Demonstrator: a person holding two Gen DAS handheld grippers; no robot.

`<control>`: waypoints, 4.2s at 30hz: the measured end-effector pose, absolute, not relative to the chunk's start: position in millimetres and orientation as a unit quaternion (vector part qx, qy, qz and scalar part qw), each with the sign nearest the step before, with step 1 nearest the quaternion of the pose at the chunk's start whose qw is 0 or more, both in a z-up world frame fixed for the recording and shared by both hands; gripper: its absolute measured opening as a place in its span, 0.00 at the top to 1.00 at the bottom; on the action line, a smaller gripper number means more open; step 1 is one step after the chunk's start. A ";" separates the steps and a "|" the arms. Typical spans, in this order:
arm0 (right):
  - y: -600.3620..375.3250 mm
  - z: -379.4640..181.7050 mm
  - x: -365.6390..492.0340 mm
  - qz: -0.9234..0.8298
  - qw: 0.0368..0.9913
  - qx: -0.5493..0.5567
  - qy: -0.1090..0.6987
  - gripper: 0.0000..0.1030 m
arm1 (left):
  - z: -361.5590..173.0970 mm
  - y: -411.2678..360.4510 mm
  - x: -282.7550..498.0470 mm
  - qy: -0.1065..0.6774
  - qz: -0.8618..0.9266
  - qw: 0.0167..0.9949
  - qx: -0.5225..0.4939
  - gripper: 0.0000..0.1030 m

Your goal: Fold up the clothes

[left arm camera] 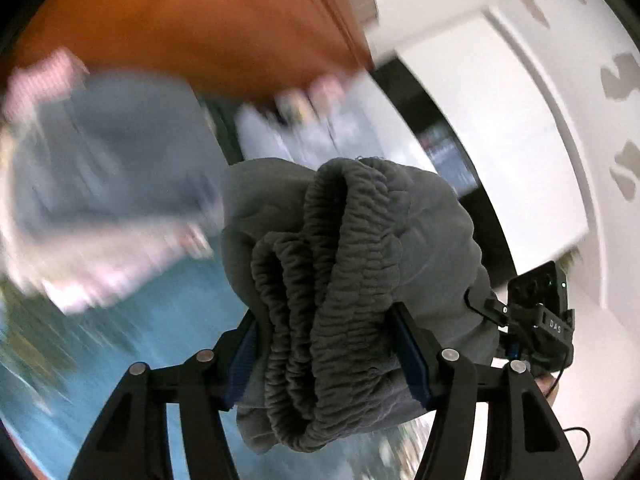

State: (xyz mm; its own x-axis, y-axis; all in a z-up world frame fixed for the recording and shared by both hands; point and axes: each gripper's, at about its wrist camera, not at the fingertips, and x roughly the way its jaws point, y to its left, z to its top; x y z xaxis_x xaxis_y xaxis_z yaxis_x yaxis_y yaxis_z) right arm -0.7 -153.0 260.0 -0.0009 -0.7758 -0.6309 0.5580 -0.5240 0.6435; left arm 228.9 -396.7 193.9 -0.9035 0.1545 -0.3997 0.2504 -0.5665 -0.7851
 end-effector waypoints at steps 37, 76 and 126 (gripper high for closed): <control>-512.1 100.7 -115.2 -0.508 0.587 0.630 -0.031 0.55 | 105.1 -564.3 251.6 0.515 -0.795 0.224 0.229 0.34; -438.8 177.7 -16.1 -0.684 0.570 0.447 0.084 0.50 | 182.4 -515.7 211.6 0.313 -0.869 0.244 0.296 0.23; -388.6 133.6 88.4 -0.795 0.414 0.400 0.194 0.08 | 99.3 -436.9 264.1 0.293 -0.858 0.283 0.314 0.00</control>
State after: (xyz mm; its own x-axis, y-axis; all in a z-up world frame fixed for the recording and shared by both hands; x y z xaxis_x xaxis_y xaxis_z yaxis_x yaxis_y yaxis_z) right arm 88.4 -388.6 133.6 -0.3381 -0.5019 -0.7961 0.8124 -0.5827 0.0223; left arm 264.1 -436.9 99.3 -0.6429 -0.3016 -0.7041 0.6691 -0.6685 -0.3246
